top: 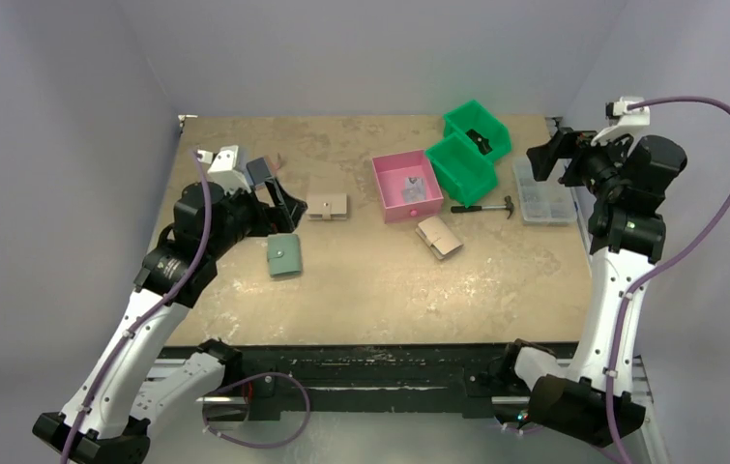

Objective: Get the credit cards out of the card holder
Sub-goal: Pick up the card holder from the center of the board.

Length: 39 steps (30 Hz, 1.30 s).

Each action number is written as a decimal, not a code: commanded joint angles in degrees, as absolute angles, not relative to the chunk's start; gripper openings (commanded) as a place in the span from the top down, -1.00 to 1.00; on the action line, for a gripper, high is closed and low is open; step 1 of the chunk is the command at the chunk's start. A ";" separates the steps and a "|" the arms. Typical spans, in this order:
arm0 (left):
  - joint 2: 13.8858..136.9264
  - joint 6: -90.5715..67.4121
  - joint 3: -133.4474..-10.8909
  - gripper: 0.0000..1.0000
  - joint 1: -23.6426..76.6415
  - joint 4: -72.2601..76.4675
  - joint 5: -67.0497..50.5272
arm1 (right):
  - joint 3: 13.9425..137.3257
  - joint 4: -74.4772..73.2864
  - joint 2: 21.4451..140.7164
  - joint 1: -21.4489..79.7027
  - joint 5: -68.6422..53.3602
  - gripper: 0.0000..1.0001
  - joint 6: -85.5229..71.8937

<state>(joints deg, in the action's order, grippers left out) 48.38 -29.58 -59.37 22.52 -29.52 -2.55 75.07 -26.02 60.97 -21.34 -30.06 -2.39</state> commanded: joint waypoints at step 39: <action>77.39 -32.95 -50.48 -0.90 22.10 -8.26 -1.47 | 59.98 -48.88 77.16 -21.33 -72.80 -0.98 44.16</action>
